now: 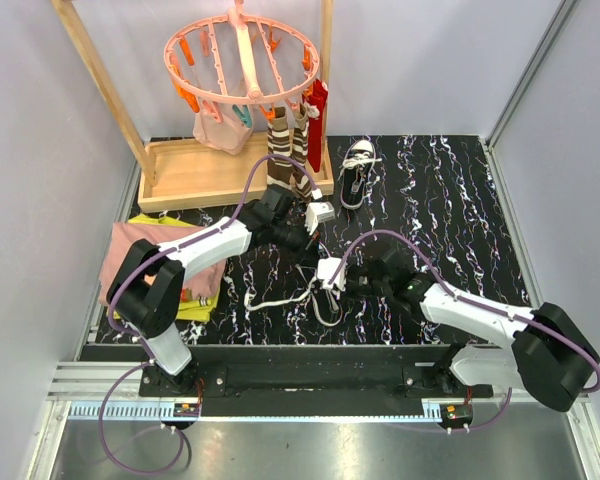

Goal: Tie the shoes

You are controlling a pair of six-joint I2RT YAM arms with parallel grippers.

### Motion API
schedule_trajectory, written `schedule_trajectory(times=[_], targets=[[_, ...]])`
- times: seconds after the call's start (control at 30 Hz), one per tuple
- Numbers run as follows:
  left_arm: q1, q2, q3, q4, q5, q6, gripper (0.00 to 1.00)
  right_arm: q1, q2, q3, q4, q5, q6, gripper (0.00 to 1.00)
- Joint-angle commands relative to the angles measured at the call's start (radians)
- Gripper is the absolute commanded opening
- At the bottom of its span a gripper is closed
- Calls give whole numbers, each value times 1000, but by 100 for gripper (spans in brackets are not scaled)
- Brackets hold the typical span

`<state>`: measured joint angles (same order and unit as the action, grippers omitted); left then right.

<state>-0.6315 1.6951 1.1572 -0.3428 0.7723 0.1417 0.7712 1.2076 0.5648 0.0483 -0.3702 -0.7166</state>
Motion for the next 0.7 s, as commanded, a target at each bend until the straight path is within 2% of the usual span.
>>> schedule_trajectory(times=[0.0, 0.27, 0.67], targets=[[-2, -46, 9, 28, 41, -16, 0, -3, 23, 41, 103, 30, -7, 0], [1, -52, -5, 27, 42, -19, 0, -3, -55, 14, 90, 8, -15, 0], [3, -63, -25, 28, 33, -37, 0, -3, 79, 41, 139, -10, -29, 0]])
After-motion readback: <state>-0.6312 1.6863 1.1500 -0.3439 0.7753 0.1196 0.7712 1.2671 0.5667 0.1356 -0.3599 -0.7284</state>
